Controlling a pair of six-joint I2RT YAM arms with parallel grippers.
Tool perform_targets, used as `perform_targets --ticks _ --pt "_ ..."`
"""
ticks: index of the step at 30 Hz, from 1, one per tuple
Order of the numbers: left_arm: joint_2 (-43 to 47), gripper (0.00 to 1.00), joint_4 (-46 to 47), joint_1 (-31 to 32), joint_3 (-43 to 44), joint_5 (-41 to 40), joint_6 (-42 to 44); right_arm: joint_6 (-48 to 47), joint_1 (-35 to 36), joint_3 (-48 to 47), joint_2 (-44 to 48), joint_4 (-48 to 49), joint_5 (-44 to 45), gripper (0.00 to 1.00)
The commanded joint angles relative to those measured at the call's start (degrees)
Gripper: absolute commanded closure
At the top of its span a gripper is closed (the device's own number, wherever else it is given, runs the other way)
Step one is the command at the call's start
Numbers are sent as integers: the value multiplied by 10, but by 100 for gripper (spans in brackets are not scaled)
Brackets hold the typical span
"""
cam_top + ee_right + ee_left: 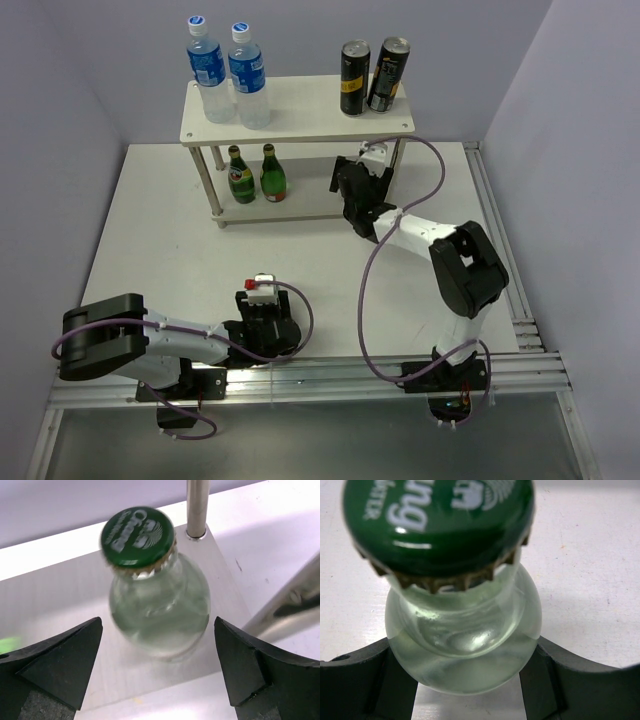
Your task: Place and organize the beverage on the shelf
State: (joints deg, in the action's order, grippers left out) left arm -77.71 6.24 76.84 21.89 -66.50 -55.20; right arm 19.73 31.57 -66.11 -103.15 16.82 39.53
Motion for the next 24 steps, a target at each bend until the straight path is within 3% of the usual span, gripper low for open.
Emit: perform_targets --ticks 1,7,13,17,24 --pt "19 100 15 2 26 -33 3 9 13 21 37 6 16 0" --pt "46 100 60 -5 37 -25 68 16 35 55 84 -15 45 0" --pt "59 100 111 -36 79 7 182 53 97 132 235 -56 103 0" --pt "50 100 183 -85 123 65 276 94 161 200 344 -108 152 0" --pt "-45 100 204 -192 277 185 368 205 269 294 495 -269 183 0"
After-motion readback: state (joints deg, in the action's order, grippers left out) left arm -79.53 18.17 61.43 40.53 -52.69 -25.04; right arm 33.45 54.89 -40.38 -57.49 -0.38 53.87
